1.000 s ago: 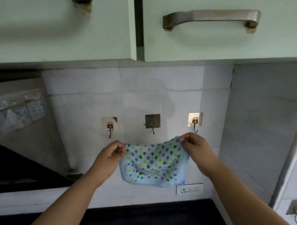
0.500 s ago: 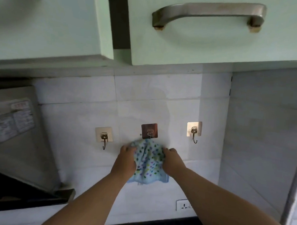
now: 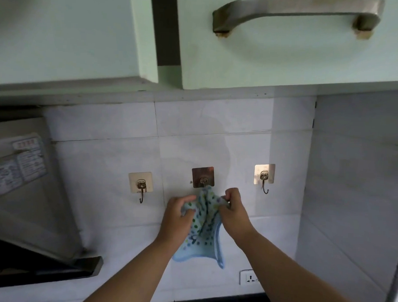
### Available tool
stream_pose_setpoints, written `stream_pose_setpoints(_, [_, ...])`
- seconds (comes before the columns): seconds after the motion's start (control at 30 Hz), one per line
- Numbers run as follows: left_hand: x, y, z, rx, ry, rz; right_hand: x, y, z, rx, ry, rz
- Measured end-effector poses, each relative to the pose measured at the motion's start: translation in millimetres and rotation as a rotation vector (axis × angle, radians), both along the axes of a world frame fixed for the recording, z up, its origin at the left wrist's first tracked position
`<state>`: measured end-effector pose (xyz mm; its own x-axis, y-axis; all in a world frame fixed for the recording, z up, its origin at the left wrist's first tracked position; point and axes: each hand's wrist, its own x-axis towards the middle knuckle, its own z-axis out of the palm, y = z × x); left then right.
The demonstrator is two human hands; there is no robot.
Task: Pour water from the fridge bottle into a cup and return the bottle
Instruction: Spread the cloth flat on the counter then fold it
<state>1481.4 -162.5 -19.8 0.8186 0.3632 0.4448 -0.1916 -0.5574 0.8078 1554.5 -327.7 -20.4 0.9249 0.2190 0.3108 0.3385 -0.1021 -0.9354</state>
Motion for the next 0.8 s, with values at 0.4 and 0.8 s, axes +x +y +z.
stream_pose_setpoints(0.4, [35, 14, 8, 0.5, 0.063, 0.228, 25, 4, 15, -0.67, -0.151, -0.266])
stream_pose_setpoints(0.8, [29, -9, -5, 0.46, 0.152, 0.273, 2, 13, -3, -0.797, -0.166, -0.129])
